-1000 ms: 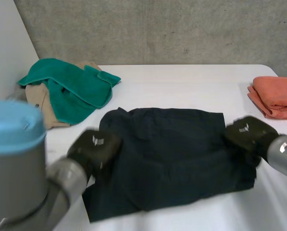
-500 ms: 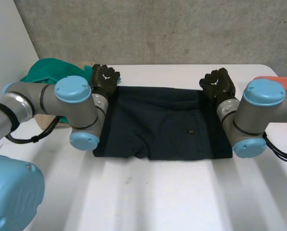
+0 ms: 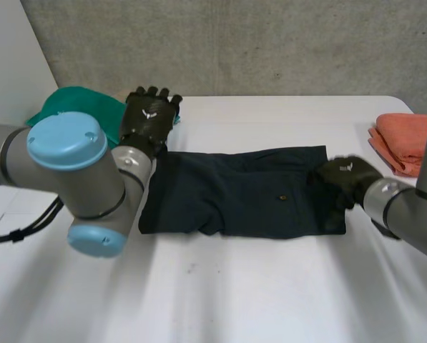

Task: Fold the laundry.

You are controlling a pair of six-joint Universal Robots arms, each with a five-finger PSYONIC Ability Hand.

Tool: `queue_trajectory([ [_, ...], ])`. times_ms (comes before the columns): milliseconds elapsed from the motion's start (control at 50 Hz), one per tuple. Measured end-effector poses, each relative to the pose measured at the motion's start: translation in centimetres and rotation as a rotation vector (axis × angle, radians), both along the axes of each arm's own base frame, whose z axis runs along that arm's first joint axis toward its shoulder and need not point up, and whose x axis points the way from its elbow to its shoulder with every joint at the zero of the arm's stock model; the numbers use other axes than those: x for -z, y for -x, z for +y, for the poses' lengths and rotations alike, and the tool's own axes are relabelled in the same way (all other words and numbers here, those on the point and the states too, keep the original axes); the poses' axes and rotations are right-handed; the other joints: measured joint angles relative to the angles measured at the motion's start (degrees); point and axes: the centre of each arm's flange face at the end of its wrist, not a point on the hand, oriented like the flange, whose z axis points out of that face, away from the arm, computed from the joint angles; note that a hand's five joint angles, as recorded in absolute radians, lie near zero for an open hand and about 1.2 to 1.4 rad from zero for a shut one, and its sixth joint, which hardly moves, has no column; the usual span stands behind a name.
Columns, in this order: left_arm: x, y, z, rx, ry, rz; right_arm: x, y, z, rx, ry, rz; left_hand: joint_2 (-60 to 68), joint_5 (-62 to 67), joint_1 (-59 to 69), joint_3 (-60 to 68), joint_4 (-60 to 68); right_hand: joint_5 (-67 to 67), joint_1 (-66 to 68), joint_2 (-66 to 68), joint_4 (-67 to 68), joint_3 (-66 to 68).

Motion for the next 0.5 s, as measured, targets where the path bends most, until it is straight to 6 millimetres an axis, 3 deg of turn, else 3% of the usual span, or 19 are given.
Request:
queue_trajectory([
  [100,0.7,0.0,2.2,0.029,-0.045,-0.001,1.8,0.7,0.6,-0.003,-0.047,-0.012,0.0,0.0,0.0,0.0,0.0,0.11,0.16,0.33,0.21,0.22],
  [200,1.1,0.2,2.8,0.04,-0.057,-0.006,3.1,0.5,0.1,-0.005,-0.012,-0.017,0.0,0.0,0.0,0.0,0.0,0.15,0.75,0.8,0.67,0.65],
  [300,1.2,0.2,2.7,0.037,-0.057,-0.009,4.4,0.4,-1.2,0.014,0.055,-0.014,0.0,0.0,0.0,0.0,0.0,35.32,34.4,37.65,36.98,37.24],
  [340,1.2,0.2,2.7,0.035,-0.057,-0.009,4.6,0.6,-1.6,0.035,0.088,-0.009,0.0,0.0,0.0,0.0,0.0,38.54,35.57,41.26,40.87,41.03],
  [420,0.8,0.0,2.8,0.032,-0.052,-0.007,4.0,1.2,-2.0,0.069,0.152,0.0,0.0,0.0,0.0,0.0,0.0,39.0,35.57,41.26,41.63,41.47],
  [500,0.1,-0.2,3.1,0.032,-0.042,0.0,2.2,2.8,-2.5,0.108,0.227,0.04,0.0,0.0,0.0,0.0,0.0,39.0,35.57,41.26,41.71,41.47],
])
